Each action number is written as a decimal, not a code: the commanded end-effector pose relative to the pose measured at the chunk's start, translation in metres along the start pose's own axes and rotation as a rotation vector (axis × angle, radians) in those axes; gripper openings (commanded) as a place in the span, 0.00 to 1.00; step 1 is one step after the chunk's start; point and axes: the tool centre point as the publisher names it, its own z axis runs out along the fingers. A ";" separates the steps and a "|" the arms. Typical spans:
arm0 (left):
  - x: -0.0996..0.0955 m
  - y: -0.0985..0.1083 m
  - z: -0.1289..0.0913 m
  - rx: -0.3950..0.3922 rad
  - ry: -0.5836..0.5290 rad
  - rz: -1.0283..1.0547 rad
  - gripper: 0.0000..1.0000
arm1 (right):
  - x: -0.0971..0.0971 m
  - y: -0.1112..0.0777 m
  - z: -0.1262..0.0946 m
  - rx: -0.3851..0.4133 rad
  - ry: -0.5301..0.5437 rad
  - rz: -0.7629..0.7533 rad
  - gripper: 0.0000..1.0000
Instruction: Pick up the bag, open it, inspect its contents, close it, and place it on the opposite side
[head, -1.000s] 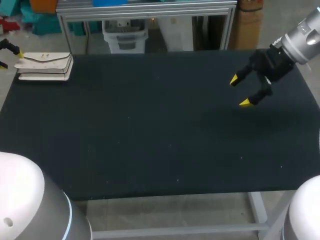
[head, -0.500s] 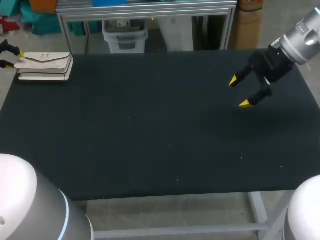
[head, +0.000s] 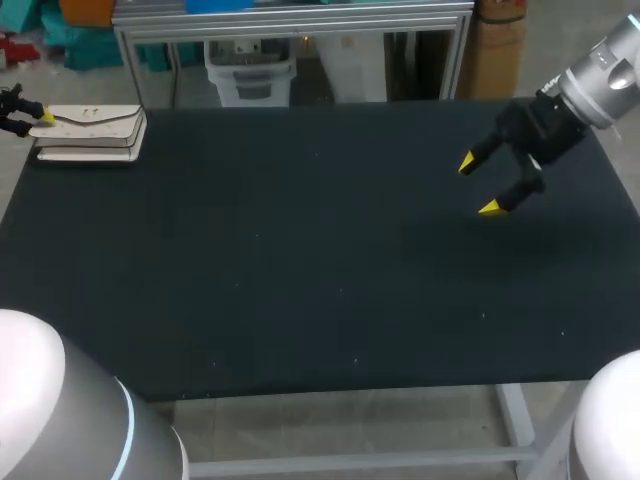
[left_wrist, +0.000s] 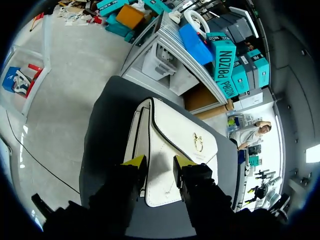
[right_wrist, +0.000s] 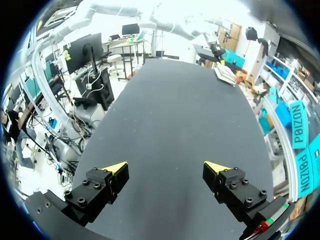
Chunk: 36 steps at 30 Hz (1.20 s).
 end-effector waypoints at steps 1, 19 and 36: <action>-0.004 -0.002 0.000 -0.798 0.047 0.005 0.00 | 0.002 -0.001 -0.001 0.001 -0.003 0.001 1.00; 0.039 0.033 -0.018 -0.780 0.086 0.090 0.00 | 0.003 0.003 -0.001 0.002 -0.005 -0.016 1.00; 0.061 0.094 -0.005 -0.799 0.145 0.043 0.00 | 0.008 0.004 -0.003 0.004 -0.007 -0.030 1.00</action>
